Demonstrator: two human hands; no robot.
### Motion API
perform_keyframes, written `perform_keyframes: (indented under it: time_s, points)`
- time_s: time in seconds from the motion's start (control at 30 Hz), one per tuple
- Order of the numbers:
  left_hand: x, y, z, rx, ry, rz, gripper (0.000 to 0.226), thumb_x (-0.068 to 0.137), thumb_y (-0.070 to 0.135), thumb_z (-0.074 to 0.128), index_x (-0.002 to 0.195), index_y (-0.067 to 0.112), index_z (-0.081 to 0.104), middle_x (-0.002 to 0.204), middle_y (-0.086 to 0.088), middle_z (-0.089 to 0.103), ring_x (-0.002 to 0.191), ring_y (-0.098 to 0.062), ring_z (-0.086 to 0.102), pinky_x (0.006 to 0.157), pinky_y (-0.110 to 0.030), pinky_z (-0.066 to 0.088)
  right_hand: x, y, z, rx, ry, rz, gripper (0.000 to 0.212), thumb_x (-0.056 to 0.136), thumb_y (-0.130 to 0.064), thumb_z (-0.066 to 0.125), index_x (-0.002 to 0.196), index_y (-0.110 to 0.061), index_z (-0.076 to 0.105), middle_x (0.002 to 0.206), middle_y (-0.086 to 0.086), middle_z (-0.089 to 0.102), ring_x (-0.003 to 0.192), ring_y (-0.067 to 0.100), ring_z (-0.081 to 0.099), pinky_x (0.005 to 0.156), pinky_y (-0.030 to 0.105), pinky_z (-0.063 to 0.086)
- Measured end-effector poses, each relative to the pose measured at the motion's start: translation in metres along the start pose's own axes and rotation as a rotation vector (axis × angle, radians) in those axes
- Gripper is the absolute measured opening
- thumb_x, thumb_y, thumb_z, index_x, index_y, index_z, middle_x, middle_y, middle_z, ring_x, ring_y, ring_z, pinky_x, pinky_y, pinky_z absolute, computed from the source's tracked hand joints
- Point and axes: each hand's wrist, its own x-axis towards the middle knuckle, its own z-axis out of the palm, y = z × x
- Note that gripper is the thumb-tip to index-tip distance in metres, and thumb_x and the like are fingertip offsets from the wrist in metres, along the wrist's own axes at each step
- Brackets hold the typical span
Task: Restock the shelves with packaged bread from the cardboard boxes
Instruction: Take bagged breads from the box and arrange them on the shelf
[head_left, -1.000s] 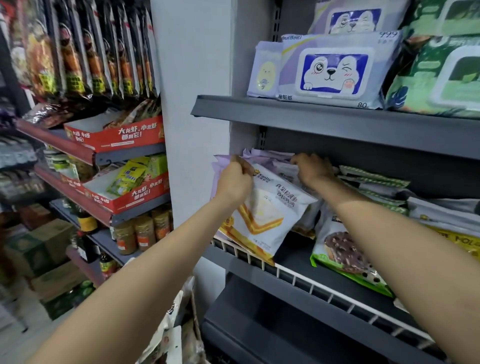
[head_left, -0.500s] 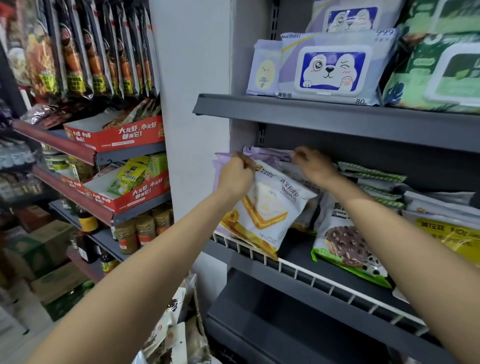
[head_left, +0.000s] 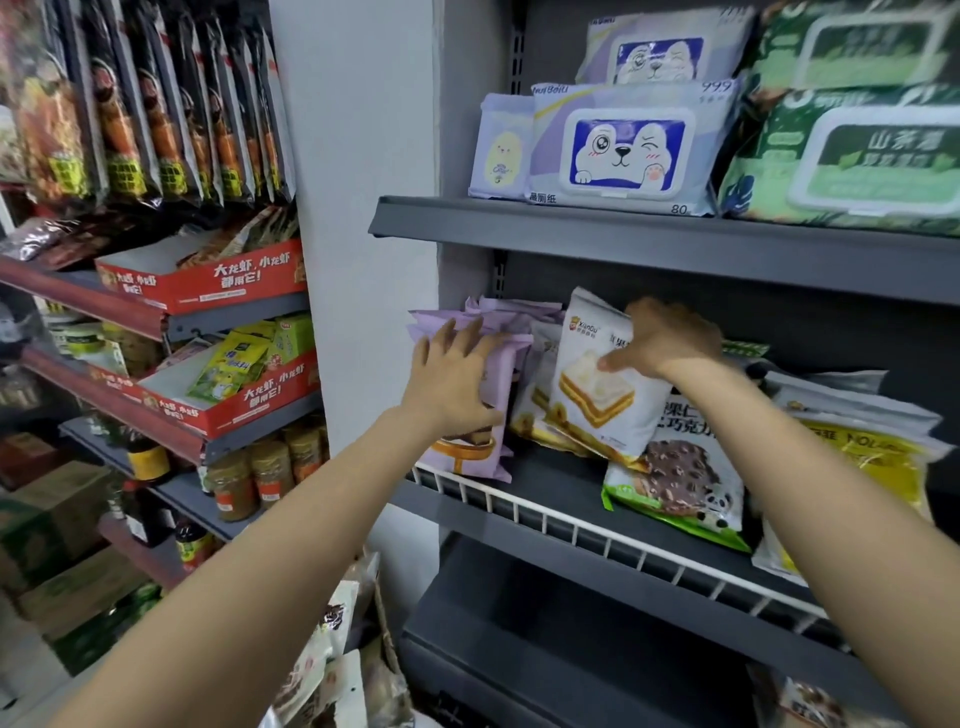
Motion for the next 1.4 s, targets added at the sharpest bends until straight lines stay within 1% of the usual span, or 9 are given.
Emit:
perform_keyframes:
  time_s: [0.23, 0.37, 0.5, 0.67, 0.8, 0.9, 1.1, 1.2, 1.4]
  points:
    - [0.0, -0.009, 0.01, 0.12, 0.017, 0.118, 0.105, 0.067, 0.037, 0.076, 0.149, 0.034, 0.011, 0.152, -0.001, 0.024, 0.142, -0.034, 0.013, 0.116, -0.05, 0.015, 0.003, -0.032, 0.03, 0.059, -0.064, -0.143, 0.066, 0.079, -0.041, 0.072, 0.134, -0.019, 0.044, 0.131, 0.012, 0.055, 0.119, 0.031, 0.053, 0.085, 0.036, 0.043]
    - [-0.001, -0.012, 0.006, 0.167, -0.014, 0.158, 0.105, 0.068, 0.042, 0.076, 0.15, 0.03, 0.01, 0.154, -0.001, 0.022, 0.142, -0.034, 0.014, 0.115, -0.048, 0.015, 0.005, -0.042, 0.066, -0.178, 0.119, -0.165, 0.047, 0.092, -0.014, 0.05, 0.136, -0.015, 0.035, 0.131, 0.013, 0.053, 0.124, 0.031, 0.045, 0.099, 0.043, 0.035]
    - [-0.001, -0.012, 0.004, 0.18, -0.025, 0.165, 0.105, 0.07, 0.042, 0.075, 0.15, 0.026, 0.01, 0.157, -0.002, 0.016, 0.145, -0.031, 0.01, 0.117, -0.049, 0.015, 0.005, -0.055, 0.083, -0.222, 0.201, -0.163, 0.054, 0.094, -0.007, 0.036, 0.145, -0.011, 0.02, 0.136, 0.019, 0.04, 0.126, 0.036, 0.038, 0.107, 0.053, 0.028]
    - [-0.007, -0.018, 0.01, 0.154, 0.021, 0.147, 0.104, 0.074, 0.045, 0.073, 0.15, 0.023, 0.007, 0.16, -0.001, 0.002, 0.148, -0.023, -0.003, 0.118, -0.044, 0.003, -0.003, -0.052, 0.077, 0.195, 0.16, -0.185, 0.073, 0.089, 0.01, 0.041, 0.151, -0.011, 0.009, 0.152, 0.016, 0.023, 0.14, 0.03, 0.024, 0.115, 0.039, 0.021]
    - [-0.021, -0.025, 0.004, 0.054, 0.049, 0.046, 0.092, 0.082, 0.041, 0.065, 0.151, 0.02, 0.008, 0.16, 0.001, -0.001, 0.148, -0.018, -0.006, 0.118, -0.039, -0.005, -0.026, -0.057, 0.052, 0.487, 0.233, -0.194, 0.067, 0.088, 0.012, 0.044, 0.147, -0.014, 0.026, 0.153, 0.008, 0.026, 0.14, 0.026, 0.03, 0.11, 0.034, 0.03]
    - [-0.035, -0.031, -0.004, -0.05, 0.138, -0.024, 0.066, 0.089, 0.025, 0.059, 0.146, 0.017, 0.027, 0.153, -0.003, 0.027, 0.143, -0.022, 0.023, 0.118, -0.038, 0.009, -0.044, -0.073, 0.041, 0.522, 0.297, -0.349, 0.049, 0.088, 0.006, 0.046, 0.134, -0.011, 0.047, 0.139, 0.01, 0.047, 0.128, 0.027, 0.044, 0.102, 0.033, 0.037]
    - [-0.092, -0.069, -0.026, -0.155, 0.175, -0.183, 0.027, 0.091, 0.024, 0.053, 0.118, 0.02, 0.056, 0.118, 0.005, 0.063, 0.107, -0.016, 0.06, 0.088, -0.033, 0.044, -0.086, -0.145, 0.05, 0.554, 0.074, -0.547, 0.03, 0.092, -0.008, 0.045, 0.117, -0.015, 0.061, 0.118, 0.005, 0.064, 0.11, 0.024, 0.057, 0.091, 0.04, 0.048]
    - [-0.145, -0.102, -0.026, -0.202, 0.152, -0.328, 0.023, 0.089, 0.025, 0.053, 0.11, 0.022, 0.061, 0.105, 0.007, 0.067, 0.097, -0.015, 0.063, 0.071, -0.029, 0.045, -0.121, -0.194, 0.074, 0.547, -0.066, -0.681, 0.027, 0.093, -0.013, 0.044, 0.113, -0.016, 0.061, 0.113, 0.006, 0.066, 0.106, 0.026, 0.059, 0.088, 0.042, 0.048]
    - [-0.29, -0.198, 0.001, -0.164, -0.046, -0.625, 0.02, 0.09, 0.028, 0.055, 0.106, 0.019, 0.063, 0.101, 0.002, 0.069, 0.095, -0.02, 0.064, 0.075, -0.036, 0.053, -0.221, -0.308, 0.139, 0.464, -0.389, -0.847, 0.023, 0.096, -0.018, 0.044, 0.109, -0.016, 0.062, 0.095, 0.004, 0.064, 0.089, 0.026, 0.06, 0.065, 0.035, 0.048]
